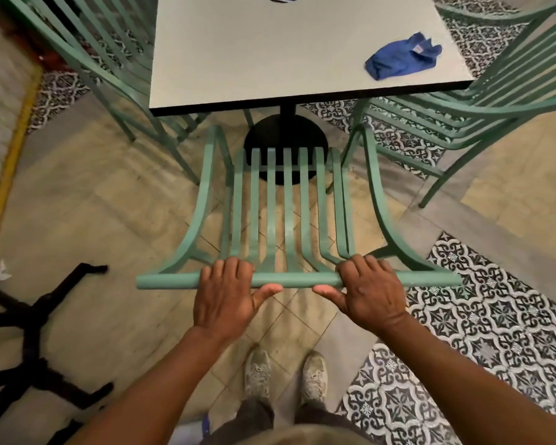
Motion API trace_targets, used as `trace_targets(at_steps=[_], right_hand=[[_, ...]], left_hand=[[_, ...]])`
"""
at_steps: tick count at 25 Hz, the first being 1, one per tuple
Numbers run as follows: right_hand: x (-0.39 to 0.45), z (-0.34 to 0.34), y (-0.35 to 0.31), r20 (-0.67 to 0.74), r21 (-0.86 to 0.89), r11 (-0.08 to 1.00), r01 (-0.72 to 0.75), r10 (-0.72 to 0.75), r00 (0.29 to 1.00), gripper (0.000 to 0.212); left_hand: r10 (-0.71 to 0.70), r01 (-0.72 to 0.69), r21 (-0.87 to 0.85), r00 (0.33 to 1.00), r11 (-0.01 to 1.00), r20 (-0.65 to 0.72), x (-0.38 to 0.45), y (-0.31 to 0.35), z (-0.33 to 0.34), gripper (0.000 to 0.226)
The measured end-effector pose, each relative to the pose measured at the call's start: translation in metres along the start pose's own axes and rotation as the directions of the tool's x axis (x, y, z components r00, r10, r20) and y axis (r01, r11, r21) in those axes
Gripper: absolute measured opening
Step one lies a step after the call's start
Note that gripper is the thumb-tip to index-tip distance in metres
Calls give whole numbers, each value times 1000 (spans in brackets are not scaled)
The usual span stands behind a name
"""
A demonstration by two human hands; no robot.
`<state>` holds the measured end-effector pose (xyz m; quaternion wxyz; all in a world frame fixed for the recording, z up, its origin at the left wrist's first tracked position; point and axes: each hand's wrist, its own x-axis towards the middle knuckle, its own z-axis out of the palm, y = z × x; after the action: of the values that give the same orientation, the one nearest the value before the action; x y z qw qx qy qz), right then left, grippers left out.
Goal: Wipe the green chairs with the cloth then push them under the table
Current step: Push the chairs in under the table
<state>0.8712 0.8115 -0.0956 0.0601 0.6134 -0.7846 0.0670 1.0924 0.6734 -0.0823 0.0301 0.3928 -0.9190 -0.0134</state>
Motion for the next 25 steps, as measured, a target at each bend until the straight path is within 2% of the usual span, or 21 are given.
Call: trace_targets(at_steps=[12, 25], right_hand=[[82, 6, 45, 34, 36, 998, 57, -59, 998, 67], [119, 12, 37, 35, 31, 999, 22, -23, 999, 64]], left_hand=[[-63, 63, 4, 997, 998, -48, 75, 7, 2, 69], [-52, 53, 22, 998, 998, -33, 115, -18, 2, 74]])
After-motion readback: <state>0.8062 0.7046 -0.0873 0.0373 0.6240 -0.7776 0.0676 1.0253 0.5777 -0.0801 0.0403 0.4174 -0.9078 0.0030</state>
